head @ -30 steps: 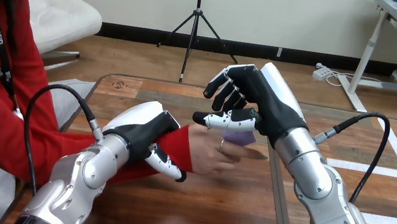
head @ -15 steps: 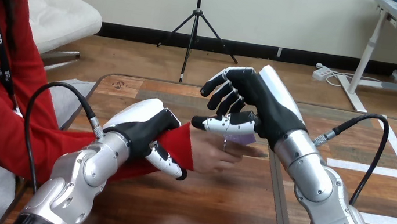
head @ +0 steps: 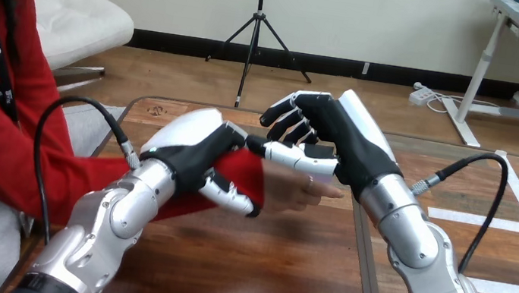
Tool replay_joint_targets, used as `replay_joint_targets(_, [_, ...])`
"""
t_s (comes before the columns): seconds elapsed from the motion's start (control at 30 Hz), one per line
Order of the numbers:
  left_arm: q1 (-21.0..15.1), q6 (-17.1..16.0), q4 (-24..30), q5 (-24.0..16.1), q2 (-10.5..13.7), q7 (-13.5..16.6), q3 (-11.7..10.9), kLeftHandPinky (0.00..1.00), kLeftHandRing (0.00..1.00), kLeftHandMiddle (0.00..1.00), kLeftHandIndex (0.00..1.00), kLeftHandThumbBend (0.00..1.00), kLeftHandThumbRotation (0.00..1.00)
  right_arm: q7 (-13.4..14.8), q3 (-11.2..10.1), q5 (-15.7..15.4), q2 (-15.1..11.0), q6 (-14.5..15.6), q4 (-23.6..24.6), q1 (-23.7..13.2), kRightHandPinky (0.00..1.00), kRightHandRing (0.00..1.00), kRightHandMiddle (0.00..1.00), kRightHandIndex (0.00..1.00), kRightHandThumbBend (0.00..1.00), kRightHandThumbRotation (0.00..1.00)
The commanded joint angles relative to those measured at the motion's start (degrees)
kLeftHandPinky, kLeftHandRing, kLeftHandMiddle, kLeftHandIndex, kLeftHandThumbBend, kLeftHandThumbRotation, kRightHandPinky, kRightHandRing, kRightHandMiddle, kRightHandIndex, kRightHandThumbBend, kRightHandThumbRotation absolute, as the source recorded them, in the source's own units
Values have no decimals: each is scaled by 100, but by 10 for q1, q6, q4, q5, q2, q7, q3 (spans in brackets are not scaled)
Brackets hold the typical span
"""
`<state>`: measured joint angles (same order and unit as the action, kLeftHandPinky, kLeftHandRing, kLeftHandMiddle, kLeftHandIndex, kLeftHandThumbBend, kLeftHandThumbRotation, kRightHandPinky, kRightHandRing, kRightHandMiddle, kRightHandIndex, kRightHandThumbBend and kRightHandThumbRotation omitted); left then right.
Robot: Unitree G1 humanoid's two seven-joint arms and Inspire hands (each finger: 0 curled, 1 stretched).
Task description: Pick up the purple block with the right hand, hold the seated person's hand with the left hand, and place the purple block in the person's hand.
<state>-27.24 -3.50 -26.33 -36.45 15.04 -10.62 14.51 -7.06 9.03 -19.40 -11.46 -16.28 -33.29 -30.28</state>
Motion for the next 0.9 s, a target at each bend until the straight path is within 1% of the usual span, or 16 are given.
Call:
replay_joint_targets(0.0, [-147,-132,158,33,-17,72,-16,50,62,67,69,75,36,-6,-35,44,-20,-30,125,-6,39,48,54,57,69,51])
replay_joint_targets(0.13, [-132,-133,165,38,-9,68,-22,55,67,71,73,78,43,-15,-40,55,-27,-17,145,10,41,50,57,59,68,54])
replay_joint_targets(0.2, [-126,-132,168,38,-7,66,-23,60,71,74,76,81,48,-16,-42,55,-31,-12,154,16,43,53,60,61,69,61])
replay_joint_targets(0.3, [-116,-135,172,41,0,63,-26,63,73,77,79,83,53,-20,-47,58,-35,-3,171,30,44,55,61,63,71,68])
replay_joint_targets(0.4, [-107,-139,176,44,6,59,-29,66,75,79,82,86,56,-22,-50,61,-42,-1,184,42,46,56,63,65,72,74])
replay_joint_targets(0.47, [-99,-141,177,46,10,57,-32,68,77,80,83,88,58,-21,-51,64,-47,-7,190,51,47,58,64,66,74,78])
replay_joint_targets(0.5, [-97,-142,177,47,11,56,-33,70,78,81,85,90,60,-20,-52,65,-49,-9,192,54,48,59,65,67,75,82])
replay_joint_targets(0.6, [-89,-141,181,52,15,50,-35,73,80,83,87,93,62,-20,-55,71,-55,-20,196,66,49,60,65,68,77,88])
replay_joint_targets(0.73, [-77,-138,187,56,20,43,-38,76,83,86,90,97,65,-18,-62,81,-61,-41,198,83,50,60,65,68,80,93])
replay_joint_targets(0.87, [-68,-137,191,61,23,39,-40,78,85,89,92,99,68,-16,-67,86,-66,-51,203,97,49,59,65,69,83,98])
